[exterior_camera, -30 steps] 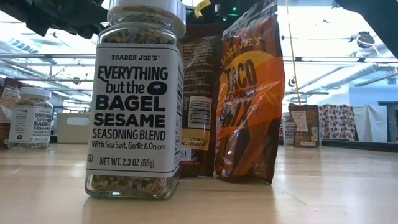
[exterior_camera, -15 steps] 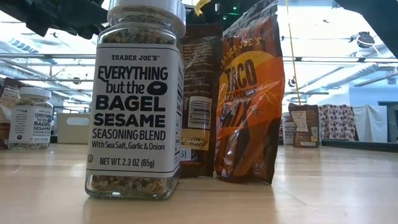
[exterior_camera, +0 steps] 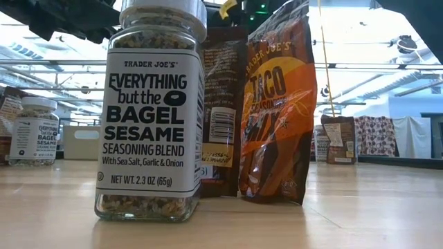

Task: Sort spices by type
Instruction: Put the bottom brown seasoning bottle into the bottom right white bin

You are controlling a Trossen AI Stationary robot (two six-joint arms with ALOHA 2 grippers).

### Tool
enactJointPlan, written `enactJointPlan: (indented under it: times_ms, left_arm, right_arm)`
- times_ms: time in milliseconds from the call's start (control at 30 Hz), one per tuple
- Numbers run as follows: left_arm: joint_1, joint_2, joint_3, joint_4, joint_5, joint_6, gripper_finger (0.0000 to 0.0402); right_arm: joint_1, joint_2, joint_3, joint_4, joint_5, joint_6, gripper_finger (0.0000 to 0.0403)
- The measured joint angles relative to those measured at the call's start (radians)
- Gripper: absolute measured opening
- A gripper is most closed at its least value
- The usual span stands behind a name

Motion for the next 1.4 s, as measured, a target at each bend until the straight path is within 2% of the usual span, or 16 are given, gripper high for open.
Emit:
enactJointPlan:
  times_ms: [500,833,967,1167,1400]
  left_arm:
    - [0.0,0.0,0.0,-0.001,-0.03,-0.005,0.0301]
    - [-0.001,0.001,0.0,-0.005,-0.03,-0.007,0.0301]
    - [-0.001,0.001,0.0,-0.005,-0.031,-0.03,0.0301]
    - [-0.001,0.001,0.0,-0.01,-0.033,-0.033,0.0301]
    - [-0.001,0.001,0.0,-0.02,-0.033,-0.037,0.0301]
  right_arm:
    - [-0.001,-0.058,0.0,-0.151,-0.016,0.189,0.0266]
    - [-0.001,-0.194,0.0,-0.218,-0.115,0.391,0.0263]
    - [0.013,-0.265,0.0,-0.261,-0.122,0.507,0.0264]
    - [0.084,-0.341,0.0,-0.333,-0.122,0.679,0.0261]
    - [0.224,-0.391,0.0,-0.363,-0.111,0.888,0.0266]
